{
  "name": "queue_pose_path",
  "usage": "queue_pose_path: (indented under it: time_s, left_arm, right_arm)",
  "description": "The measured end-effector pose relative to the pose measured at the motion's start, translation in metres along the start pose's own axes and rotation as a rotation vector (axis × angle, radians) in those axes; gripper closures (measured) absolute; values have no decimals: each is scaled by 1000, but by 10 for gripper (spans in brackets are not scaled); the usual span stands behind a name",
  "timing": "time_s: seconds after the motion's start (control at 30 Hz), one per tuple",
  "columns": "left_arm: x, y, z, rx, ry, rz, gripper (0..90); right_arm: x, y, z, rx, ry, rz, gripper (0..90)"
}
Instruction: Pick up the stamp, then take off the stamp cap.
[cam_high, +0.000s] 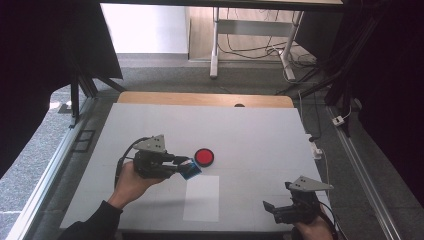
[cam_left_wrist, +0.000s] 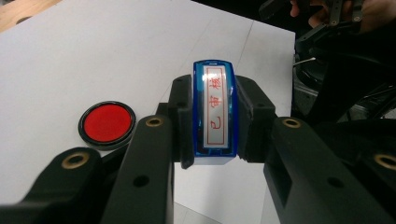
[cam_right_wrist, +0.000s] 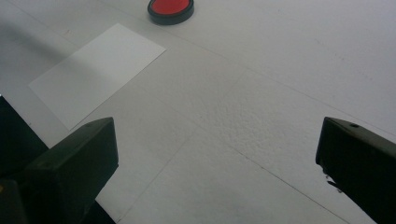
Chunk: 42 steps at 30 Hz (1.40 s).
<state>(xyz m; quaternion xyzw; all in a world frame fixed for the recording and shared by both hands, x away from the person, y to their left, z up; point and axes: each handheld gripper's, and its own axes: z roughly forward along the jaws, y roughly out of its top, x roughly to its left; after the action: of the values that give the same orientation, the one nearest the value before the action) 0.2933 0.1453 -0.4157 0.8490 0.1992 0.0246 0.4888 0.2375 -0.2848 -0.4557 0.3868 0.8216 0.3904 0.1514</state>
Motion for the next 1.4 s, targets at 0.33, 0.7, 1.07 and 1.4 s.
queue_pose_path:
  time_s: [0.33,0.7,1.07,1.4]
  left_arm:
    - [0,1,1,-2,-15,-1,704]
    - [-1,1,3,20,-27,11,704]
    - [0,2,1,19,-42,24,704]
    - [-3,3,2,19,-64,31,704]
  right_arm:
    - [0,1,-1,-18,15,-9,0]
    - [16,13,3,-56,67,-103,0]
    - [31,27,17,-62,197,-131,0]
    - [43,44,33,-98,359,-124,0]
